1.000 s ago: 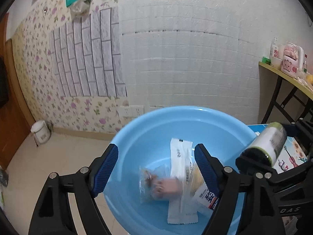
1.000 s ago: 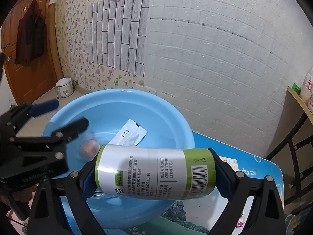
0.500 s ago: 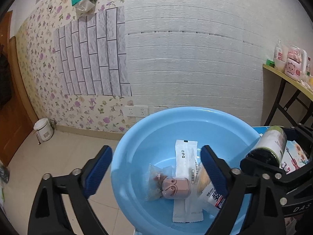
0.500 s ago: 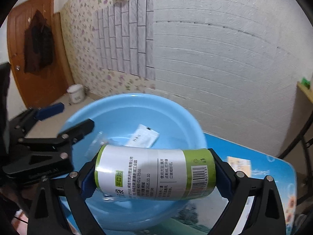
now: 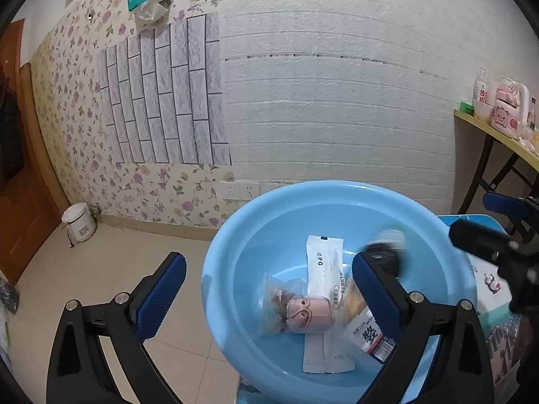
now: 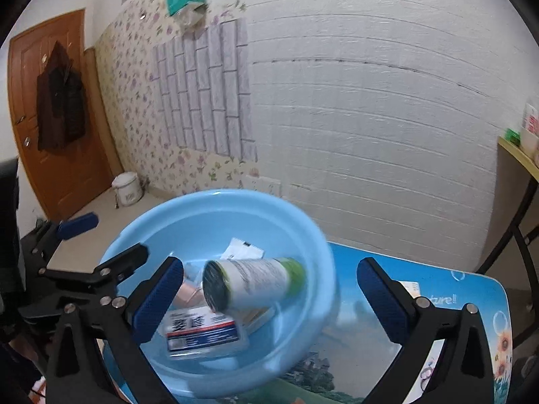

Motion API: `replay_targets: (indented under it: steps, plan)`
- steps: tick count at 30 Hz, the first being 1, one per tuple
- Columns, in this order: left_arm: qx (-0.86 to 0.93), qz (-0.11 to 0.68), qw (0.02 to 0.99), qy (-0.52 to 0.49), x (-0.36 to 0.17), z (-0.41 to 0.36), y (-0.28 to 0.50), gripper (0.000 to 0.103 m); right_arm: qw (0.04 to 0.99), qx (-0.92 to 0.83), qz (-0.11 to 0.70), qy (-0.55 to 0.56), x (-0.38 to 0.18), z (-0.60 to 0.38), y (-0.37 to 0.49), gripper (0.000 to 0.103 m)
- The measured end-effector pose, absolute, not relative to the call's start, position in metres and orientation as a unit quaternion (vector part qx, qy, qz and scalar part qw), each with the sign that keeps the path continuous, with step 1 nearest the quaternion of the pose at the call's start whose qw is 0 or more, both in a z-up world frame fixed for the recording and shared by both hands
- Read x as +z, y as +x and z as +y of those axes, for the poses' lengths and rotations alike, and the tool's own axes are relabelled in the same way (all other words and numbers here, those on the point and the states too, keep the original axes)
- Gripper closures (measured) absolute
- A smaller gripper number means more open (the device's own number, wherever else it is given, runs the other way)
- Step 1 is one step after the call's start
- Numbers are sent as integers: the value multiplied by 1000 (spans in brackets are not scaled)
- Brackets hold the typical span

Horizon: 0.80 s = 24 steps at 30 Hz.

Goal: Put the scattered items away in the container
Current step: 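Open the left gripper to drop the pink case while the right releases the jar, then move both grippers back toward the tissue pack and figurine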

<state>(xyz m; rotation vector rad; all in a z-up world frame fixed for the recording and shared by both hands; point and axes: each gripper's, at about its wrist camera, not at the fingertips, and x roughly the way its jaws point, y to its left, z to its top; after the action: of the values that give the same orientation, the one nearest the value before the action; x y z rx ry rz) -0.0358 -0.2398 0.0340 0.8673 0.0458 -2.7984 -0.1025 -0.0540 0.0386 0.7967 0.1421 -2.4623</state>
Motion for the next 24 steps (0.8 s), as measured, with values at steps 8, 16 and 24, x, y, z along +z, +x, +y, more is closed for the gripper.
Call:
replay_targets:
  steps: [8, 16, 24]
  plan:
    - [-950, 13, 105, 295, 39, -234, -31, 3, 232, -927, 25, 292, 44, -14, -104, 0]
    - [-952, 11, 96, 291, 46, -218, -25, 3, 214, -931, 15, 295, 46, 17, -102, 0]
    - [-952, 13, 73, 296, 45, -183, -12, 3, 197, -932, 22, 303, 39, 52, -80, 0]
